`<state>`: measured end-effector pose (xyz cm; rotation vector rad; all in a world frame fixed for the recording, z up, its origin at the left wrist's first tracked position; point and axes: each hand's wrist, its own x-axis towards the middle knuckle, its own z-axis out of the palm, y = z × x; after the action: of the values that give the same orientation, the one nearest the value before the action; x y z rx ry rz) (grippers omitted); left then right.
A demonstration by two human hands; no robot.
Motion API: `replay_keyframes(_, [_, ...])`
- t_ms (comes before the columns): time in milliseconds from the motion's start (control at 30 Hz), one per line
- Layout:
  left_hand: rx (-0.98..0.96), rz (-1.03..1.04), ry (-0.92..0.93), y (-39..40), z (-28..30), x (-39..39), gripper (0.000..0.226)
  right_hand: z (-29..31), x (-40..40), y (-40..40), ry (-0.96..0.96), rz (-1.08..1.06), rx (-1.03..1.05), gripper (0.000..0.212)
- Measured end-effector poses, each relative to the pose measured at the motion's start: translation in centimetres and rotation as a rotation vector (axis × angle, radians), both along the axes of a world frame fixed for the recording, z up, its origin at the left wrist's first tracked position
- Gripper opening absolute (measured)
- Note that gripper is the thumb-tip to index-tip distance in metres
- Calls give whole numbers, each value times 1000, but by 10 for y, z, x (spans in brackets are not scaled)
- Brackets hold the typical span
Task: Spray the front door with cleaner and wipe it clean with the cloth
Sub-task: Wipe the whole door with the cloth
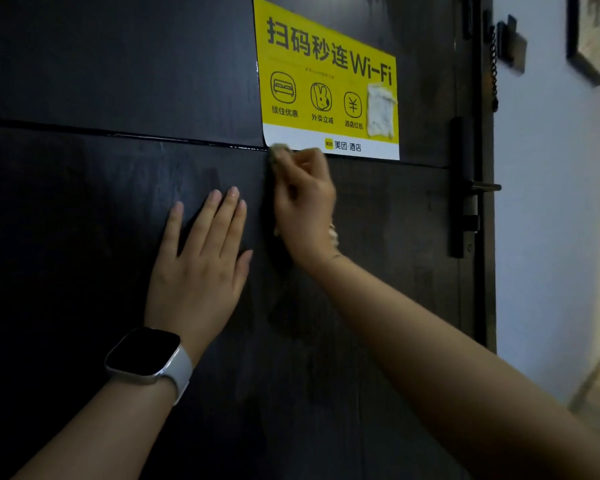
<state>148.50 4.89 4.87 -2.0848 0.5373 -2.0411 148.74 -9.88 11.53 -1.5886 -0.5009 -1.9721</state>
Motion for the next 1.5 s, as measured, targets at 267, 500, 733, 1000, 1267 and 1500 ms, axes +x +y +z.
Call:
replay_keyframes(267, [-88,-252,128,6,7,-26,51,-4,-10,-63,158,35,101,23])
replay_keyframes(500, [-135,-73,84,39,-12,-21,53,-10,-6,-20,110,22,166,20])
replay_keyframes(733, [-186,-133,56,39,-14,-18,50,-5,-15,47,-58,-87,-441,27])
replay_keyframes(1000, [-158,-54,69,38,-16,-16,54,0,-8,22,63,-23,66,23])
replay_keyframes(1267, [-163,-55,93,39,-14,-20,55,8,-13,56,-40,-44,-286,25])
replay_keyframes(1500, [-163,-40,65,38,-16,-16,55,-3,-4,-73,167,2,250,19])
